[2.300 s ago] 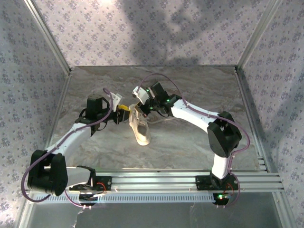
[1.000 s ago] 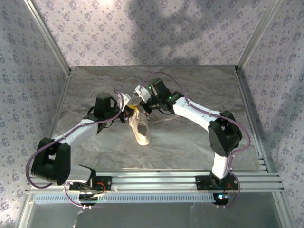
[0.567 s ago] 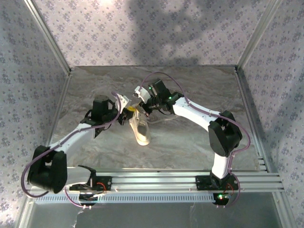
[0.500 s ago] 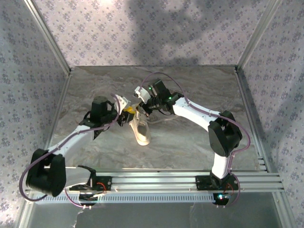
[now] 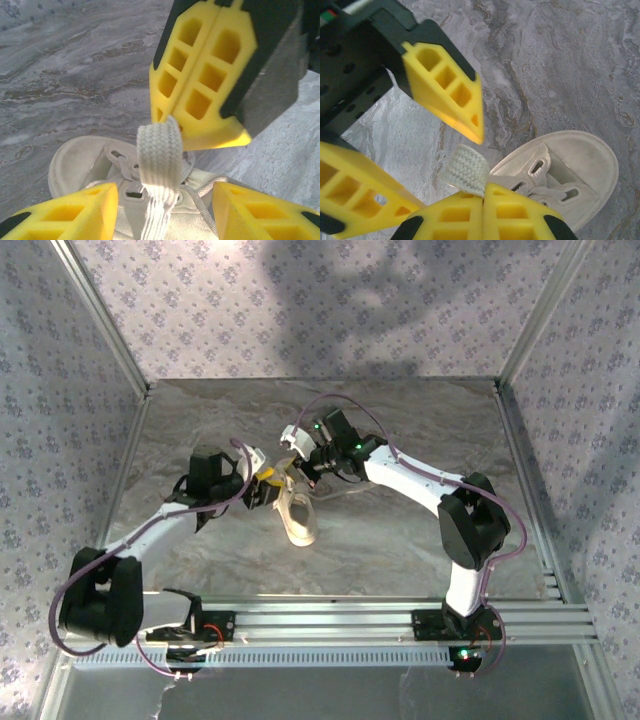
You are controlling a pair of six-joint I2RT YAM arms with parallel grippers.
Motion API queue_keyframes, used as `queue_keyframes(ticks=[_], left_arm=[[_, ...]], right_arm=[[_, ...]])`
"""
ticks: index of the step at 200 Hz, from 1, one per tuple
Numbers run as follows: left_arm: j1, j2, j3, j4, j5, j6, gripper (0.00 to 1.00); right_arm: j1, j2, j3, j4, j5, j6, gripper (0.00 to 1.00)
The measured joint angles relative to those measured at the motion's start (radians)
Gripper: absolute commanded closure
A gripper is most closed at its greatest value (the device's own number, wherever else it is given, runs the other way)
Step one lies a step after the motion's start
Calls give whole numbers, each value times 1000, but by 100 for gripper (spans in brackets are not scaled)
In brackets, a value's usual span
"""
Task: Tie the shoes
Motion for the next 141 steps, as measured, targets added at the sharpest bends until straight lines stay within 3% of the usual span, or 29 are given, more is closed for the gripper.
queue_keyframes(ticks=[44,61,79,106,141], left_arm=[[0,19,37,8,24,8,64],[0,19,41,8,29,6,78],[0,21,41,8,35,15,100],[0,22,43,6,39,7,100],[-8,22,76,-22,26,-23,100]], right_arm=[[0,0,0,-1,-11,-13,100],[0,0,0,-2,-12,-19,100],[0,0,0,-3,-13,-21,100],[-2,0,0,-11,-10,-21,65],[-39,-14,-2,-63,50,34,49]])
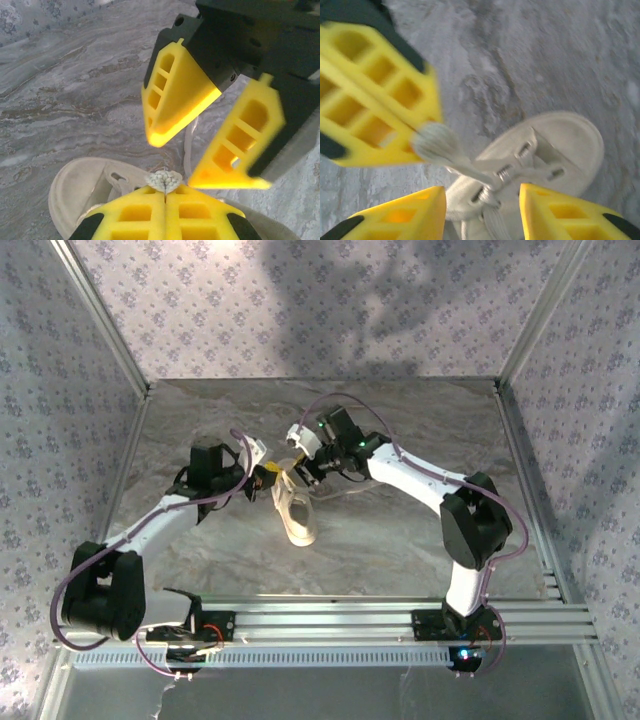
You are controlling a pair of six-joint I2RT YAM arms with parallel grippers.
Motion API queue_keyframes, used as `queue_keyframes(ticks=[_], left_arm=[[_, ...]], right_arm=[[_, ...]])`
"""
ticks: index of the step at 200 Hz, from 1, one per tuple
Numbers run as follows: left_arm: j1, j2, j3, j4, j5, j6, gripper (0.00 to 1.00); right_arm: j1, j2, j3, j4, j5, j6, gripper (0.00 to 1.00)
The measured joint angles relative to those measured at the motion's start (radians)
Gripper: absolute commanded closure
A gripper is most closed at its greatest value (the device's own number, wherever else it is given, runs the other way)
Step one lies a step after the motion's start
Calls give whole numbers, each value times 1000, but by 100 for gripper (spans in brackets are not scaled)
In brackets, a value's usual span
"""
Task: Tie the shoes
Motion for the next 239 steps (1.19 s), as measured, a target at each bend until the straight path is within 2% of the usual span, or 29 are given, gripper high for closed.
queue_keyframes(ticks=[42,76,117,159,171,179,216,239], left_arm=[[-34,-1,19,-1,-20,-34,100],[-46,-1,19,-1,-26,-51,100],[-48,-1,19,-2,-29,-56,100],[-48,-1,18,-3,-29,-56,100],[-48,-1,18,-4,-29,-56,100],[-48,-1,18,-4,-29,-56,100],[-48,-13,13,-13,-34,-54,100],[-48,-34,6,-26,-36,-48,100]], right_arm=[[-121,-97,-103,-74,195,195,42],[-198,-66,-181,-158,325,357,38],[-207,49,-166,-233,413,462,36],[-196,173,-53,-311,479,517,36],[-185,208,-20,-333,506,521,40],[-177,220,1,-356,525,523,46],[-150,247,40,-392,571,512,92],[-146,245,40,-399,590,508,100]])
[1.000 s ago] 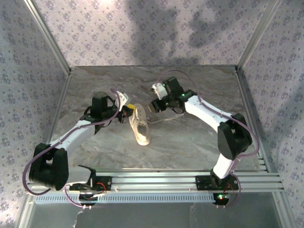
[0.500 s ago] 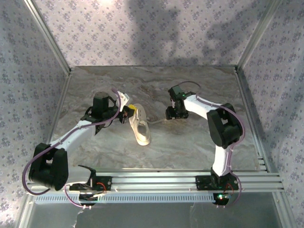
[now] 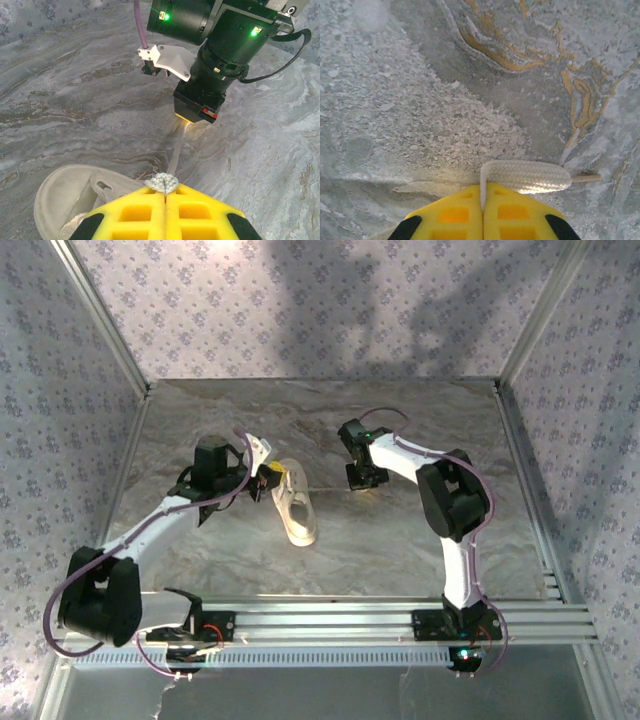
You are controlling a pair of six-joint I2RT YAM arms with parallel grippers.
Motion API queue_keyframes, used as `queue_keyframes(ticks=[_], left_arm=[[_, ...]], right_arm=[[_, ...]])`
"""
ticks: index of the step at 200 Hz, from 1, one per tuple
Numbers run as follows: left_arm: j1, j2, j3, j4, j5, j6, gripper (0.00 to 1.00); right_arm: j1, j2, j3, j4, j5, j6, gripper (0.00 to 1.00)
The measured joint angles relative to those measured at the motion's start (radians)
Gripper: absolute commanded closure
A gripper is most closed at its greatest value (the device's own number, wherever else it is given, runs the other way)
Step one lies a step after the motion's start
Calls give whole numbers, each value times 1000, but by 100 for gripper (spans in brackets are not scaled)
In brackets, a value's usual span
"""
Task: Tie the shoes
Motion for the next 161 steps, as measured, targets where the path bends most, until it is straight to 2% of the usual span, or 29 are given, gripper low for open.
queue_keyframes(ticks=[34,84,112,128,145,161], left_arm=[[-6,-19,-16,-3,0,1,100],[-19,-63,-104,32,1,-7,100],[-26,-95,-140,51,1,-16,100],[-26,-112,-146,56,1,-21,100],[-26,-138,-156,57,0,-23,100],[-26,-167,-174,57,0,-23,100]], right_arm=[[8,-2,73,-26,-50,-43,99],[95,46,549,12,-234,-75,99],[199,120,696,70,-373,-74,94],[256,157,703,95,-451,-69,84],[299,190,696,100,-509,-58,62],[307,196,663,101,-550,-72,49]])
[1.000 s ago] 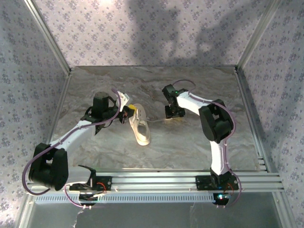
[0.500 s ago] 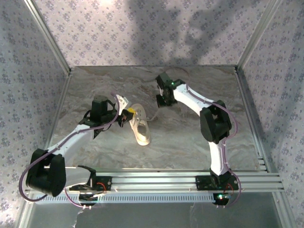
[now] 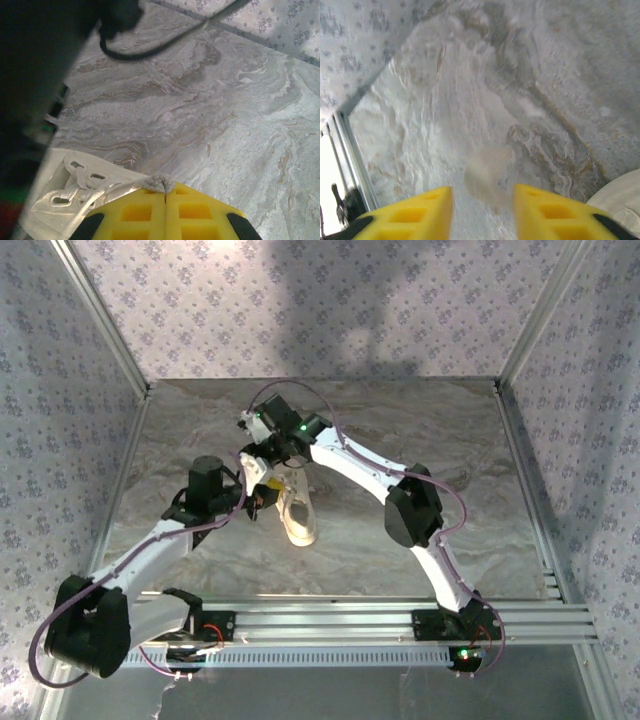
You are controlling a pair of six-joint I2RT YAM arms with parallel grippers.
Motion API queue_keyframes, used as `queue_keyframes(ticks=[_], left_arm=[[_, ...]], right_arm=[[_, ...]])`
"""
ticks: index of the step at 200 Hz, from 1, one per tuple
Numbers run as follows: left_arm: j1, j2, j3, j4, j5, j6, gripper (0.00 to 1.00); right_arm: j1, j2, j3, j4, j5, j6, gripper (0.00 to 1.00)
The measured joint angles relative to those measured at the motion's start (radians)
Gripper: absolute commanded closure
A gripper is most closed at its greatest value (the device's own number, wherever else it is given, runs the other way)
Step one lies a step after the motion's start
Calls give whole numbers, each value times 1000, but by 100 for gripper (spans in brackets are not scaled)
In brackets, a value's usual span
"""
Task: Tie the shoes
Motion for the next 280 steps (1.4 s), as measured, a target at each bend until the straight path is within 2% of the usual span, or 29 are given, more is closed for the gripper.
queue_keyframes(ticks=[21,49,84,121,153,187,242,280], left_arm=[[0,-23,-16,-1,-8,-4,100],[0,-26,-20,0,-26,-23,100],[11,3,-7,-1,-27,-64,100],[51,71,67,-4,1,-105,100],[71,108,113,-10,30,-120,100],[80,126,135,-27,58,-124,100],[82,151,164,-55,82,-140,100],[82,158,166,-55,92,-156,100]], right_arm=[[-46,-19,-62,33,-46,6,42],[-164,-101,-169,85,-91,4,38],[-285,-333,-387,189,-109,-56,37],[-286,-635,-800,409,-117,-160,33],[-197,-686,-1022,529,-93,-273,31],[-108,-644,-1046,585,-72,-341,30],[-88,-537,-985,652,-56,-351,30],[-70,-477,-921,671,-56,-344,37]])
